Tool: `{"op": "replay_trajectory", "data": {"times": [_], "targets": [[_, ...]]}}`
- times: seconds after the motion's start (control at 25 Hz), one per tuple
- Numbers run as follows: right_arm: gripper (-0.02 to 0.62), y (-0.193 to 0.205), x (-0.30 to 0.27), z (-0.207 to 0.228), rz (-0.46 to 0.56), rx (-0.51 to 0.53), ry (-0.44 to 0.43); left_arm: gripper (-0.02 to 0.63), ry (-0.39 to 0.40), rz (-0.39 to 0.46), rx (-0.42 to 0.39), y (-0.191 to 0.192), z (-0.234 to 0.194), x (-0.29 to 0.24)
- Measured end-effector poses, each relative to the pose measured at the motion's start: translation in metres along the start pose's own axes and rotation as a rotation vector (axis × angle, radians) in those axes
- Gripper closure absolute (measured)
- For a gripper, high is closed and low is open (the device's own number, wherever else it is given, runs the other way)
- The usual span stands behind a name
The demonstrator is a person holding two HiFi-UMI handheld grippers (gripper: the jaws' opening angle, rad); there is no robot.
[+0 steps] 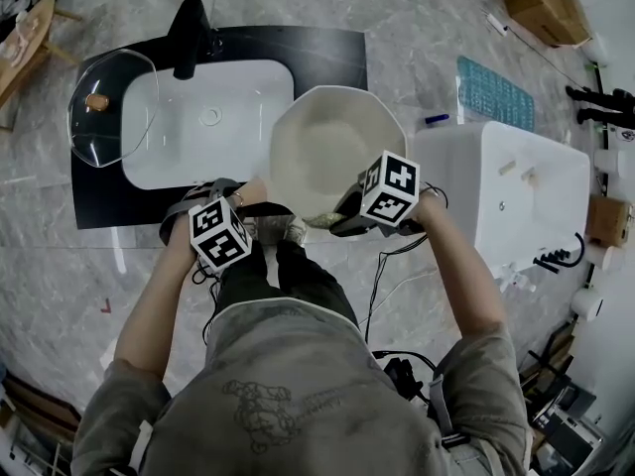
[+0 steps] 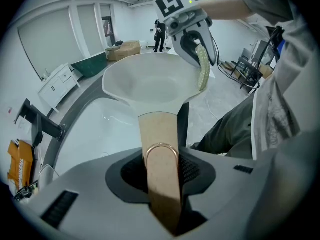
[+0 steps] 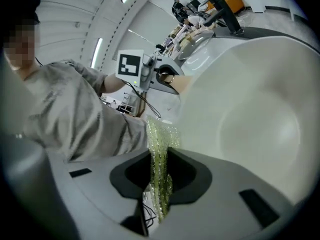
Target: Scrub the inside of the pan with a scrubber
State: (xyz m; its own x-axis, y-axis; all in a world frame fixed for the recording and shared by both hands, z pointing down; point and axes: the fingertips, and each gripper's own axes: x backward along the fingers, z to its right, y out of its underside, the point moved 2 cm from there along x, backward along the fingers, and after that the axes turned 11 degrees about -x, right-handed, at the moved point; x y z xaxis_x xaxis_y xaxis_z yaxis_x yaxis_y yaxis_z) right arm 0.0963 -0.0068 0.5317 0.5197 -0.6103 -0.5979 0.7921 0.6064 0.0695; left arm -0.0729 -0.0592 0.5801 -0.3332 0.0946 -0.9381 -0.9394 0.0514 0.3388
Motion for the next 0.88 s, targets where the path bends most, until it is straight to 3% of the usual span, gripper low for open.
{"op": "replay_trajectory", "data": {"times": [0.12,0.2,0.28,0.44,0.52,0.68,0.88], "targets": [[0.518,-0.015,0.023,-0.011,0.072,0.051,0.049,0.476,0.000,-0.002,0.000,0.002,0.000,0.001],[0.518,-0.031,0.042,-0.006,0.142,0.113,0.197,0.476,-0.002,-0.002,0.000,0.003,0.000,0.001],[0.518,-0.045,0.061,0.008,0.157,0.205,0.434,0.476,-0.003,0.002,0.001,0.001,0.000,0.001],[0.518,-0.076,0.093,0.039,0.090,0.499,0.966,0.476,-0.005,0.007,0.001,0.000,0.001,0.001],[0.518,-0.094,0.106,0.051,0.099,0.607,1.136,0.476,-0.006,0.007,0.002,0.000,0.001,0.002],[0.518,-0.113,0.117,0.082,0.055,0.708,1.316,0.476,-0.007,0.009,0.003,-0.001,0.001,0.002],[0.518,-0.114,0.115,0.125,-0.109,0.821,1.403,0.476,-0.004,0.013,0.011,0.000,0.002,0.002]]}}
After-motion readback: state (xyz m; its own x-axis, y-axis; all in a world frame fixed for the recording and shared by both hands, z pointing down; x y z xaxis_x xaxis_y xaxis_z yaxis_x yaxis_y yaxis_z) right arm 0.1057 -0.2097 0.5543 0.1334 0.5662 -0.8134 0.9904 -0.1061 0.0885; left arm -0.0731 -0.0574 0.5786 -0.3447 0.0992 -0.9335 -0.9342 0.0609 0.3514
